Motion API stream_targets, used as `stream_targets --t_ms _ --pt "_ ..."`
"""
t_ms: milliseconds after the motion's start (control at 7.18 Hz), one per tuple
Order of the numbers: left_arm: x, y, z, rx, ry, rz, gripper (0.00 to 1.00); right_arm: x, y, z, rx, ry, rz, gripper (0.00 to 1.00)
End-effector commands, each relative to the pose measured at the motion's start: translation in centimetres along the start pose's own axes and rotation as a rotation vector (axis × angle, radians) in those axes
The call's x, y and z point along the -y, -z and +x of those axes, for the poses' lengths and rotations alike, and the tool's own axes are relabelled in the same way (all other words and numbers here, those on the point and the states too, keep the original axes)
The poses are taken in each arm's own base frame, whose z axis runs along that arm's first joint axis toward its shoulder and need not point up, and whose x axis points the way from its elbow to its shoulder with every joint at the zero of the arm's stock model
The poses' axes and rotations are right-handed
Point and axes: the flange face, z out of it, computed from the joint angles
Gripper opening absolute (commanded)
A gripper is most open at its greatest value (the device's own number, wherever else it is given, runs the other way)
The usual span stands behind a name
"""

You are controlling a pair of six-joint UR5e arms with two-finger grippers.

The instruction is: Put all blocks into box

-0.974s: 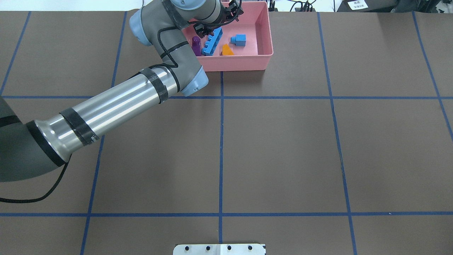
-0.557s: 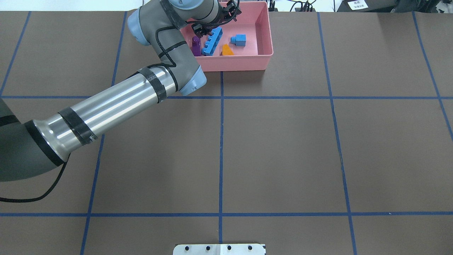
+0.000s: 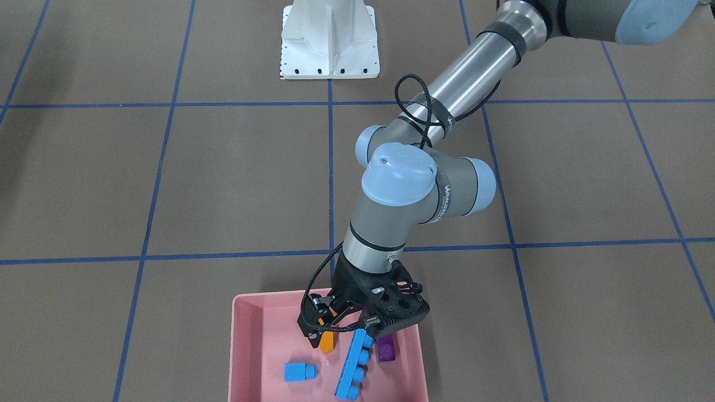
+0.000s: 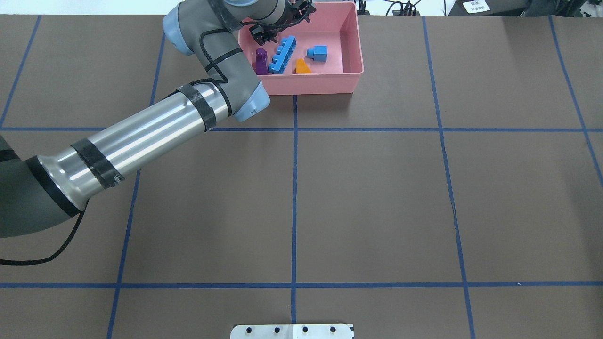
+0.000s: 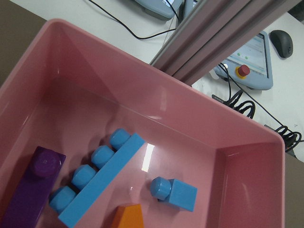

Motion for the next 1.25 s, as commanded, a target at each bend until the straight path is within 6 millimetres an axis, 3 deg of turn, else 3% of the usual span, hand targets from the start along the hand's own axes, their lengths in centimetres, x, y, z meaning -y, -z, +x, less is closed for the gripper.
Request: stream_targets --t_ms 0,139,278,418,696,835,1114 --pt "5.4 3.8 -2.6 0.062 -0.025 -0.007 1.0 12.3 7.0 -0.3 -0.001 -0.024 0.024 0.0" --pt "7.6 6.4 -4.9 0.122 -0.128 0.012 1.0 16.4 9.7 -1.8 0.001 -0.061 0.058 0.0" --pt "10.9 8.4 -7.2 0.188 -0.2 0.032 1.0 20.9 11.4 -4.7 0.007 -0.076 0.093 0.0" --pt "13.1 9.2 -10.2 0.234 -0.252 0.038 1.0 24.2 11.5 -7.9 0.022 -0.101 0.101 0.0" --pt "18.2 11.1 -20.3 0.322 -0.412 0.047 1.0 32.0 13.4 -16.8 0.066 -0.163 0.142 0.0" --pt "19.9 11.9 -25.8 0.372 -0.47 0.036 1.0 35.1 14.4 -20.8 0.092 -0.185 0.159 0.0" --pt "22.3 13.9 -36.3 0.469 -0.629 -0.01 1.0 43.6 17.2 -28.8 0.146 -0.25 0.181 0.0"
